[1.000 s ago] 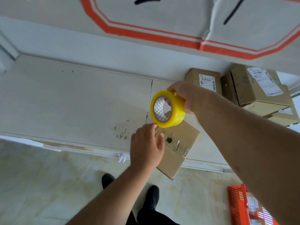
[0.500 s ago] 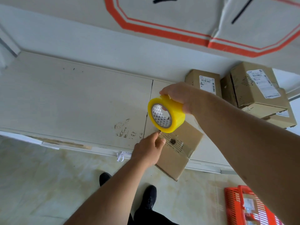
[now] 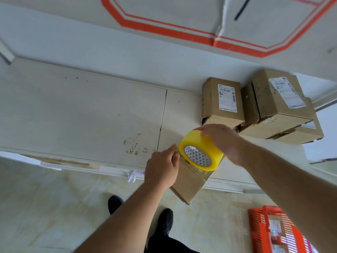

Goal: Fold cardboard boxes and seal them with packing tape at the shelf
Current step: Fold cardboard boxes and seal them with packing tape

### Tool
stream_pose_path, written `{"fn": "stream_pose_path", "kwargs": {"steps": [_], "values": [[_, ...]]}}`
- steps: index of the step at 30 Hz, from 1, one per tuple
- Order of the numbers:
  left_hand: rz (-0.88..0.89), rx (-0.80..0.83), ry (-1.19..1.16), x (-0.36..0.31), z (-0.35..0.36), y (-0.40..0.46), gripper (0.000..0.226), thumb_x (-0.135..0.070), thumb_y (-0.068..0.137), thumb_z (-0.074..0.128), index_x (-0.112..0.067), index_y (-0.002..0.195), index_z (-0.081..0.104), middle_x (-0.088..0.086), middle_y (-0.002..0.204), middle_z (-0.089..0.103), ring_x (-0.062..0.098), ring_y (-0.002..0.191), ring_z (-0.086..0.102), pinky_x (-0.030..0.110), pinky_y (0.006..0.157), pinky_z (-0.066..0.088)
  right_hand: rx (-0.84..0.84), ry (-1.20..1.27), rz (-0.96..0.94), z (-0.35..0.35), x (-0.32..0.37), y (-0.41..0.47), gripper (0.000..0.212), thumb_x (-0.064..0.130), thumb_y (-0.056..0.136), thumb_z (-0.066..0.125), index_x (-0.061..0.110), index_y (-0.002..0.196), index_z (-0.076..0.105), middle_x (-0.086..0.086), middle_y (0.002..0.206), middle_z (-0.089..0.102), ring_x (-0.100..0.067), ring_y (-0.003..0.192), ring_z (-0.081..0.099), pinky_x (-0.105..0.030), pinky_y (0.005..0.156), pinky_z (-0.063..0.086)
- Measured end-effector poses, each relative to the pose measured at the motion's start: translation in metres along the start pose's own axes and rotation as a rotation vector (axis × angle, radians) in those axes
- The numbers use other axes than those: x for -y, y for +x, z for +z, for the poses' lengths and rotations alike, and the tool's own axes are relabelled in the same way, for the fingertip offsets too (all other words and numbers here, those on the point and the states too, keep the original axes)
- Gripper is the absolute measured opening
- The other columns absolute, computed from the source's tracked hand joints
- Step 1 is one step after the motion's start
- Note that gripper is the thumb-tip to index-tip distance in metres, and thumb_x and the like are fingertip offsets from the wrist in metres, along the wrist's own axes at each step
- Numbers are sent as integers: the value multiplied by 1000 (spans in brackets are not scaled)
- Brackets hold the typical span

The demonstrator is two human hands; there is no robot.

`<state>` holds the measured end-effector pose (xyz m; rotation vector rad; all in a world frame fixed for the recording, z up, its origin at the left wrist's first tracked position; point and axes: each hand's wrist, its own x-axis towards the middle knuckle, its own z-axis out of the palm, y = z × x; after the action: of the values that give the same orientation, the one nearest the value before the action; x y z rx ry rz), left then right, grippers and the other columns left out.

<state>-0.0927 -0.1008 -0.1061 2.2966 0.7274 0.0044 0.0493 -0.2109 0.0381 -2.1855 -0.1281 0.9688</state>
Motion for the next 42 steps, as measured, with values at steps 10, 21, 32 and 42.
{"fn": "stream_pose_path", "kwargs": {"steps": [10,21,32,42], "values": [[49,60,98,2,-16,7,23,-39,107,38,-29,109,58,-6,94,65,23,89,65,32,67,41,-226,200,-100,38,-28,-22,27,39,92,64,13,91,73,-12,81,69,-28,77,66,-39,71,55],[7,-49,-88,44,-51,47,28,-23,104,46,-30,121,67,3,111,72,28,103,65,34,77,47,-101,43,-136,73,17,7,32,55,84,57,28,87,73,-6,87,69,-29,95,63,-37,79,55],[76,45,31,47,-50,56,43,-32,109,36,-33,151,47,0,142,62,25,128,58,42,102,50,-34,-585,-8,20,1,7,51,60,92,53,13,77,64,-6,77,66,-24,79,67,-33,66,45],[133,-521,136,33,-51,25,15,-21,98,58,-14,109,66,6,112,68,34,99,62,44,77,52,-115,-572,0,28,-10,0,45,60,90,54,18,86,69,-1,79,68,-17,76,65,-31,67,49]]}}
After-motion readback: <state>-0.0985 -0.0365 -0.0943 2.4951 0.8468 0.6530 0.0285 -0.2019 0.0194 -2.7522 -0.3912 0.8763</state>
